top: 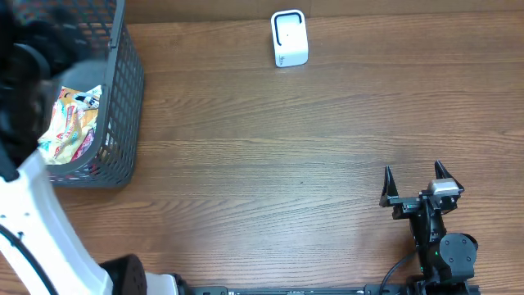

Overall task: Scan the item barcode
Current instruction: 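Reach the left gripper into the grey basket toward the snack bag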

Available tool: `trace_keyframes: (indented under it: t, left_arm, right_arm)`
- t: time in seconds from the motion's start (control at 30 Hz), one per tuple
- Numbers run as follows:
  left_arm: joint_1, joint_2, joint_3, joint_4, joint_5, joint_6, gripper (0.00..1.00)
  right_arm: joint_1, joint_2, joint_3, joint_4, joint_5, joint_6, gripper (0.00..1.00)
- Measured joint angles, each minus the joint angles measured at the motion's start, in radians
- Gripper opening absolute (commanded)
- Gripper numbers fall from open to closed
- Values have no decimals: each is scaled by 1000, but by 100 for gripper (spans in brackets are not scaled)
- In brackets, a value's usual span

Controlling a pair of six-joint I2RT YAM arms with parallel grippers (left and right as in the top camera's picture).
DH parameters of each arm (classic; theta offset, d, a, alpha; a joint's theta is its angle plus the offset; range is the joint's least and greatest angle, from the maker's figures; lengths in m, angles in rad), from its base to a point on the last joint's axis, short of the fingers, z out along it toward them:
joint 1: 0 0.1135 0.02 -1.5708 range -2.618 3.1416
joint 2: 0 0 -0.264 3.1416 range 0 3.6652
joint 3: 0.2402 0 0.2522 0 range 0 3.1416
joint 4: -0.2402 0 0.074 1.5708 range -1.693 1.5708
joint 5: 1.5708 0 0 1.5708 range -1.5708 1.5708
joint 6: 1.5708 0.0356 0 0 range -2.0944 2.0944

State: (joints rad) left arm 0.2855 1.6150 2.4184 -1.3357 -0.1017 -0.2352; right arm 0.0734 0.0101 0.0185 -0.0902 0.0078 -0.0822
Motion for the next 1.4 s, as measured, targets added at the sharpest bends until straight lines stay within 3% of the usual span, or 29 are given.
trace_keyframes:
  t: [0.13,0.3,0.83,1.4]
  left_arm:
    - [184,121,6,8,-30,-82,100]
    - [257,266,2,-14,-15,-72,100]
    - [253,612,2,-252,-11,-20,100]
    - [237,771,-5,-257,23,82,100]
  right_arm:
    - [0,0,0,0,0,0,100]
    - [0,0,0,0,0,0,100]
    - [0,0,0,1,0,0,100]
    - [0,0,0,1,0,0,100]
